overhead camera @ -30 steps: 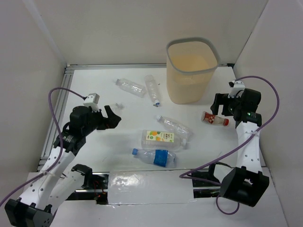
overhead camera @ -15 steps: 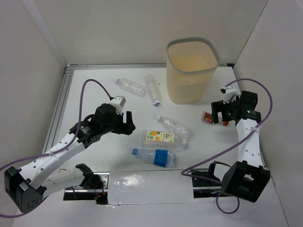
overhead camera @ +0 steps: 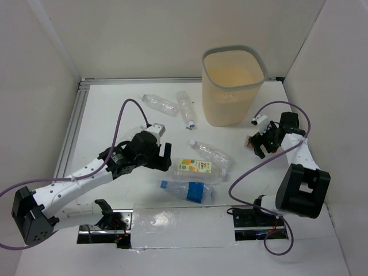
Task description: Put the plastic bottles in the bin
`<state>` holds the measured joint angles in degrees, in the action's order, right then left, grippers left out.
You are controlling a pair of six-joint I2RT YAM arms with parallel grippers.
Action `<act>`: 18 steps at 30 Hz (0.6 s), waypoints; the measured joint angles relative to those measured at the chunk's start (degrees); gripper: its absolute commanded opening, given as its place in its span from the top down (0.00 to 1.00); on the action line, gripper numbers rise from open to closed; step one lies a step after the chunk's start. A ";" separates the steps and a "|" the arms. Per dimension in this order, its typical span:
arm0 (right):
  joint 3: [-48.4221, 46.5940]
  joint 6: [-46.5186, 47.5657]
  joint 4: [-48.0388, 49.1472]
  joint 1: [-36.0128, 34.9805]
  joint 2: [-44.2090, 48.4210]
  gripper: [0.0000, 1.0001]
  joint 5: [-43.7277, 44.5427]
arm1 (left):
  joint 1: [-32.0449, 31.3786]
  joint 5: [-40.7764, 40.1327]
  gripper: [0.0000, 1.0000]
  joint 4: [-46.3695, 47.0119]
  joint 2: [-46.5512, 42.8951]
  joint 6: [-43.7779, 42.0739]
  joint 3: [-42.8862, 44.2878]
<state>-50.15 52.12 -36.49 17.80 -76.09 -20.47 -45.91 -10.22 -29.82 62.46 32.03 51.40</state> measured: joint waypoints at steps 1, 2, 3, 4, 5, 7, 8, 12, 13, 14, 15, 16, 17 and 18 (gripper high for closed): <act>-0.28 2.05 0.07 0.09 -1.44 0.05 -0.39 | -0.61 -0.02 0.02 0.09 0.07 0.24 0.00; -0.74 3.58 0.04 0.13 -2.78 0.05 -0.79 | -1.20 0.00 0.02 0.26 0.11 0.74 -0.02; -1.44 4.94 0.04 0.17 -4.57 0.05 -1.11 | -1.62 0.02 0.02 0.33 0.17 1.05 -0.02; -2.23 5.95 0.26 0.20 -6.43 0.05 -1.20 | -1.99 0.00 0.02 0.35 0.28 1.33 -0.04; -2.91 6.56 0.76 0.20 -8.20 0.05 -1.07 | -2.27 0.00 0.02 0.39 0.42 1.46 -0.04; -3.80 7.41 2.32 0.02 -11.06 0.05 -0.44 | -2.86 -0.02 0.02 0.39 0.70 1.77 -0.09; -3.93 7.87 3.34 -0.22 -12.37 0.05 0.26 | -3.19 -0.02 0.02 0.39 0.87 2.19 -0.09; -3.91 9.62 6.45 -2.40 -15.37 0.05 3.37 | -4.33 0.48 0.02 0.44 1.31 4.52 -0.31; -3.91 9.99 7.26 -3.02 -16.02 0.05 3.87 | -4.61 0.79 0.02 0.55 1.25 5.62 -0.52; -3.91 10.38 8.04 -3.52 -16.85 0.05 4.33 | -4.81 1.11 0.02 0.72 1.16 6.23 -0.83; -3.91 10.73 8.59 -4.07 -17.64 0.05 4.66 | -4.98 1.38 0.02 1.27 0.83 7.45 -1.46; -3.89 10.86 9.09 -4.46 -18.53 0.07 4.76 | -5.07 1.66 0.02 1.90 0.22 8.87 -2.38; -4.17 11.23 9.27 -4.61 -18.80 0.11 4.83 | -5.18 1.95 0.02 2.27 -0.55 9.79 -3.37; -4.20 11.80 9.99 -4.70 -19.02 0.23 4.96 | -5.25 2.12 0.02 2.73 -1.55 10.93 -4.48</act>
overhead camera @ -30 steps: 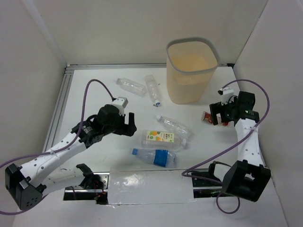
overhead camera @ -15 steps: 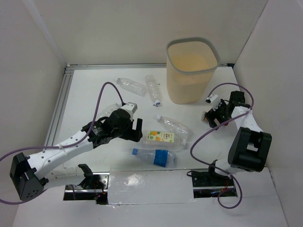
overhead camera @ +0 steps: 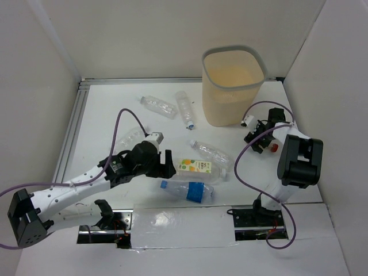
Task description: Put the plastic bottles in the bin
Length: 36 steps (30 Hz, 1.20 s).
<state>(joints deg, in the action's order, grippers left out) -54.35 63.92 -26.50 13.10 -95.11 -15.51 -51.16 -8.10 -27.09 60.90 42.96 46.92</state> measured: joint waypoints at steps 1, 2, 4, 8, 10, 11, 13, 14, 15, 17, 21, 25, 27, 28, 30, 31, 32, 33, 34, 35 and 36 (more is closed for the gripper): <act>-0.28 0.81 -0.13 0.00 -0.39 0.30 -0.31 | 0.00 0.20 0.02 0.70 -1.27 1.49 -1.33; -0.57 1.55 -0.35 0.00 -0.83 0.36 -0.59 | 0.00 0.28 0.02 1.53 -2.69 3.04 -2.78; -1.70 3.72 -2.05 0.00 -1.77 0.45 -1.49 | 0.00 0.50 0.02 2.69 -5.42 6.40 -5.42; -1.84 9.03 -5.79 0.35 -0.74 0.59 -4.20 | -0.02 0.15 0.02 4.02 -8.02 13.44 -8.44; -1.38 12.85 -10.80 0.35 1.44 0.65 -6.60 | -0.02 -0.33 0.02 4.26 -8.81 16.98 -9.64; -1.40 15.15 -14.64 0.15 3.21 0.68 -8.09 | 0.00 -0.85 0.02 4.20 -9.20 19.08 -10.19; -1.81 18.64 -20.98 -0.90 7.30 0.69 -10.49 | -0.02 -1.68 0.02 3.76 -9.44 21.90 -10.56; -2.84 20.24 -25.00 -2.47 9.77 0.70 -11.87 | -0.02 -2.19 0.03 3.50 -9.44 23.04 -10.56; -4.37 21.38 -28.17 -4.52 11.58 0.70 -12.96 | 0.00 -2.60 0.03 3.02 -9.40 23.93 -10.40; -9.25 22.64 -33.09 -10.25 13.97 0.70 -15.30 | -0.02 -3.21 0.03 0.24 -8.37 26.32 -8.92; -21.81 20.28 -36.52 -25.40 16.02 0.70 -18.03 | -0.02 -3.26 0.03 -5.22 -4.15 31.10 -4.26; -36.11 12.68 -35.45 -36.02 14.62 0.70 -21.00 | -0.15 -1.51 0.03 -8.87 -3.45 36.98 -3.85; -43.21 5.46 -32.39 -37.83 12.83 0.70 -22.10 | -0.39 -0.68 0.03 -9.35 -4.55 40.37 -4.70; -47.15 1.46 -29.49 -38.10 11.39 0.70 -22.14 | -0.44 -0.39 0.03 -9.84 -5.70 41.92 -5.35; -52.63 -6.05 -22.23 -38.10 8.90 0.70 -19.63 | -0.48 -0.24 0.02 -10.38 -8.09 44.72 -6.49; -54.95 -9.84 -17.68 -38.05 7.19 0.70 -17.70 | -0.48 -0.17 0.02 -10.49 -9.11 45.94 -6.99; -56.83 -12.61 -14.80 -37.83 5.88 0.70 -15.93 | -0.48 -0.13 0.02 -10.67 -9.31 46.82 -7.10; -59.54 -15.67 -12.50 -37.46 3.80 0.70 -14.25 | -0.50 0.00 0.02 -10.58 -10.86 47.87 -8.00; -62.18 -18.10 -10.58 -36.89 1.55 0.68 -12.68 | -0.50 0.09 0.02 -10.21 -11.61 49.05 -8.81; -65.55 -20.41 -9.20 -35.82 -1.18 0.68 -11.06 | -0.50 0.13 0.02 -9.88 -12.33 50.31 -10.08; -68.22 -22.32 -8.07 -34.73 -3.58 0.64 -9.79 | -0.50 0.33 0.02 -9.68 -12.81 50.88 -11.30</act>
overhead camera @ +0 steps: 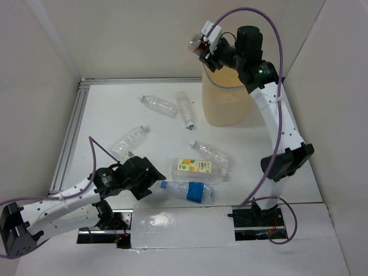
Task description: Put the plastic bottles in the bin
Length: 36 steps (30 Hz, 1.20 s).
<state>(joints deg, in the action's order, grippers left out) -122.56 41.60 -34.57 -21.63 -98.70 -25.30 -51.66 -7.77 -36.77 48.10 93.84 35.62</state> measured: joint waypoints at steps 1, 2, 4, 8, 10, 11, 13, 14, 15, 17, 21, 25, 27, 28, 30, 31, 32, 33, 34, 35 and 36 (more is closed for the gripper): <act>-2.27 -1.84 0.81 1.42 -2.54 0.61 1.31 | 0.00 0.24 0.02 0.28 -0.31 1.14 -1.49; -3.37 -3.30 1.40 2.89 -4.33 0.56 2.19 | 0.00 0.33 0.02 0.87 -0.37 2.21 -2.89; -3.41 -5.60 1.53 5.42 -6.91 0.32 3.76 | 0.00 0.68 0.01 1.75 -0.13 3.87 -5.01; -0.74 -8.74 0.15 9.31 -9.38 0.00 5.01 | -0.04 1.84 0.01 5.27 2.64 5.68 -5.99; 0.13 -9.22 -0.68 10.29 -9.33 0.00 4.04 | -0.04 2.45 0.01 7.87 4.79 6.27 -5.99; 0.24 -9.70 -0.74 10.75 -9.16 0.00 3.17 | -0.07 2.75 0.01 9.05 5.90 6.71 -5.99; 1.01 -10.97 -0.70 12.07 -8.20 0.02 -0.02 | -0.33 3.34 0.01 10.99 8.26 7.02 -5.99; 1.86 -11.67 -0.79 13.11 -7.10 0.05 -2.84 | -0.44 3.67 0.01 11.63 9.31 7.06 -5.95; 2.80 -12.17 -0.74 14.10 -5.95 0.07 -5.16 | -0.48 3.91 0.01 12.09 10.14 7.19 -5.92; 6.19 -13.14 -0.81 16.72 -2.08 0.10 -11.04 | -0.72 4.46 0.01 12.70 11.56 8.33 -5.92; 15.15 -11.45 -2.27 19.98 8.15 0.12 -21.07 | -1.99 5.01 0.05 13.46 13.09 11.58 -5.95; 27.17 -9.51 -2.62 18.16 19.28 0.12 -27.28 | -3.17 4.59 0.10 15.85 14.71 14.67 -5.99; 32.39 -8.44 -3.41 17.42 23.12 0.13 -29.44 | -3.19 4.20 0.11 17.27 16.17 15.67 -6.01; 34.18 -8.04 -3.96 17.40 24.11 0.13 -29.99 | -3.28 4.00 0.11 17.90 16.96 16.11 -6.01; 37.44 -7.13 -4.94 17.44 25.20 0.13 -30.84 | -3.43 3.61 0.11 18.95 18.32 16.63 -6.08; 38.80 -6.69 -5.55 17.44 25.24 0.13 -31.12 | -3.58 3.50 0.11 19.89 18.75 17.40 -6.45; 39.87 -6.29 -6.12 17.44 25.24 0.13 -31.17 | -3.67 3.34 0.11 20.81 18.86 17.68 -6.99; 40.96 -5.84 -6.75 17.44 25.24 0.12 -31.21 | -3.80 3.21 0.11 21.68 18.84 17.92 -7.74; 41.88 -5.14 -7.52 17.44 25.24 0.09 -31.23 | -3.93 2.93 0.11 22.27 18.82 18.40 -8.41; 42.49 -4.07 -8.50 17.44 25.24 0.08 -31.39 | -4.07 2.86 0.11 22.40 18.82 18.82 -8.98; 42.64 -1.77 -11.54 17.42 25.24 0.06 -31.76 | -4.17 2.69 0.11 22.40 18.78 19.08 -9.31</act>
<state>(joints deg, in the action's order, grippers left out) -79.92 39.83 -46.11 -4.21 -73.45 -57.06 -55.83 -5.08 -14.37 66.87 112.92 26.30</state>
